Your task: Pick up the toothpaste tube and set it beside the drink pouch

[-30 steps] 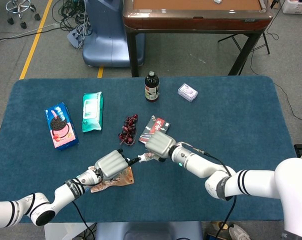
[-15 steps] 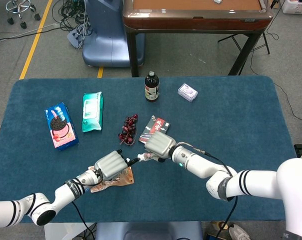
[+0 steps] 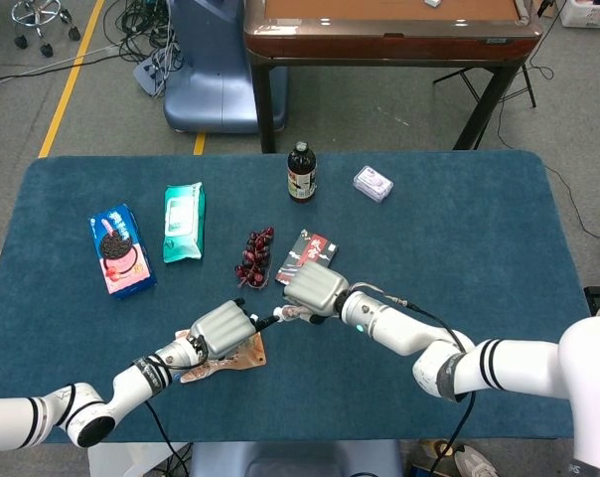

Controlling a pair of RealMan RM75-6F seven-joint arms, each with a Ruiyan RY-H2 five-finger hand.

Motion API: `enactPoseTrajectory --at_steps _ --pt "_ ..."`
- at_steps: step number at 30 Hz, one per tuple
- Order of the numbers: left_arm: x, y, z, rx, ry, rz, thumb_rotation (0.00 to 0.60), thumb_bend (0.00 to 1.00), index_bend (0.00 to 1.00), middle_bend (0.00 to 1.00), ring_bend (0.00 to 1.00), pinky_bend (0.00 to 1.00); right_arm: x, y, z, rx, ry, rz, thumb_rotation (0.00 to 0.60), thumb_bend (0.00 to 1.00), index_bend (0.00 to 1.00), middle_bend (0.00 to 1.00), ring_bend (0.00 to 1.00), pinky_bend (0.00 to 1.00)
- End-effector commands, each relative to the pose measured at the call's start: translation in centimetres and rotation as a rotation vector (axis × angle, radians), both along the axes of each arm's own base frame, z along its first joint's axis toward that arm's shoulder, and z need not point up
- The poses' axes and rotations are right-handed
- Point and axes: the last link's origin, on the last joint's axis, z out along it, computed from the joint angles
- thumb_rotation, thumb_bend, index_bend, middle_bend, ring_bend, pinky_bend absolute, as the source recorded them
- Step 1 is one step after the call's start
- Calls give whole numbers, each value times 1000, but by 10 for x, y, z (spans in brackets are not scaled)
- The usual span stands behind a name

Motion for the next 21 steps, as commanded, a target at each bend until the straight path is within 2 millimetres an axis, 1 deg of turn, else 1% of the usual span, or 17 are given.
enactPoseTrajectory --at_steps 1,21 --pt "1 0 -1 0 0 -1 600 260 68 513 502 253 0 1 0 7 -11 0 600 973 1000 891 876 443" --pt "2 1 -4 -5 4 4 600 260 67 512 501 253 5 2 5 16 -65 8 600 971 1000 894 882 452"
